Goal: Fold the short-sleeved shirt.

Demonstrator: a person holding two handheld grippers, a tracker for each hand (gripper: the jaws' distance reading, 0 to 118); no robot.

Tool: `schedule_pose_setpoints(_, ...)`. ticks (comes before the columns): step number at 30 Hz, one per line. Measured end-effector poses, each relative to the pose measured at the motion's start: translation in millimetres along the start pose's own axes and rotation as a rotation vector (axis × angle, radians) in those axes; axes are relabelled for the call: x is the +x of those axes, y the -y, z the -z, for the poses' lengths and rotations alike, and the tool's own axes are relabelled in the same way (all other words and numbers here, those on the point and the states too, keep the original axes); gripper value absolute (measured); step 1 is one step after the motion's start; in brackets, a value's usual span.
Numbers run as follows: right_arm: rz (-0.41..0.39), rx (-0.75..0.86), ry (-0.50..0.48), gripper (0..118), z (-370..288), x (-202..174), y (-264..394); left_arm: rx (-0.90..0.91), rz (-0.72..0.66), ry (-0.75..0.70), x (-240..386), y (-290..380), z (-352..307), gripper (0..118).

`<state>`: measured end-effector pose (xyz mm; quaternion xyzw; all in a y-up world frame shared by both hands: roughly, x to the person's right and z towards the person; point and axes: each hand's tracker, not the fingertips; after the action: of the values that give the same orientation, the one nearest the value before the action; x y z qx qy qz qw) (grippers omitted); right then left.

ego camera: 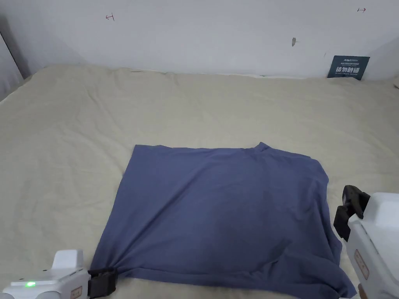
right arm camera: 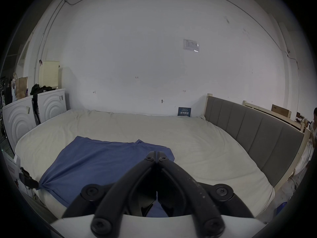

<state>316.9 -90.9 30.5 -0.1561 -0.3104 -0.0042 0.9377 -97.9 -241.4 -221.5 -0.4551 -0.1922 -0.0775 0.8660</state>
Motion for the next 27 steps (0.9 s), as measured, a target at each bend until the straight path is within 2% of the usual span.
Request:
schedule_pose_setpoints(2,0.003,-0.01,0.0,1,1,1,2,-0.036,-0.007,-0.011,1,3,12,105)
schedule_pose_setpoints(3,0.001,-0.015,0.003,1,1,1,3,-0.039,-0.005,-0.007,3,5,16,95)
schedule_pose_setpoints(6,0.002,-0.03,0.012,1,1,7,7,-0.051,0.002,0.02,6,8,28,29)
schedule_pose_setpoints(7,0.007,-0.038,0.017,2,1,9,9,-0.064,-0.012,0.064,8,9,29,17)
schedule_pose_setpoints(8,0.015,-0.051,0.022,2,0,12,11,-0.046,-0.01,0.045,11,9,25,10)
schedule_pose_setpoints(10,0.043,-0.094,0.037,5,2,22,19,-0.043,-0.005,0.045,11,5,23,5)
schedule_pose_setpoints(11,0.056,-0.136,0.048,14,4,28,26,-0.034,-0.004,0.058,10,3,20,5)
schedule_pose_setpoints(12,0.067,-0.172,0.053,32,6,34,34,-0.02,-0.007,0.063,10,2,16,5)
schedule_pose_setpoints(13,0.08,-0.239,0.054,63,11,40,43,-0.004,-0.01,0.066,10,-2,12,5)
schedule_pose_setpoints(15,0.112,-0.37,0.044,104,20,47,67,0.034,-0.025,0.077,10,-9,2,5)
schedule_pose_setpoints(16,0.127,-0.438,0.038,118,25,50,81,0.048,-0.032,0.081,10,-12,-3,5)
schedule_pose_setpoints(21,0.161,-0.617,0.007,118,39,52,140,0.084,-0.022,0.09,16,-25,-11,5)
schedule_pose_setpoints(22,0.167,-0.637,0.009,113,43,51,148,0.089,-0.019,0.091,17,-26,-12,5)
schedule_pose_setpoints(24,0.161,-0.666,-0.008,96,49,49,162,0.093,-0.02,0.09,18,-27,-12,5)
schedule_pose_setpoints(26,0.156,-0.68,-0.015,72,54,45,168,0.094,-0.025,0.092,19,-29,-14,5)
schedule_pose_setpoints(27,0.154,-0.687,-0.017,56,56,44,171,0.093,-0.026,0.092,19,-29,-14,5)
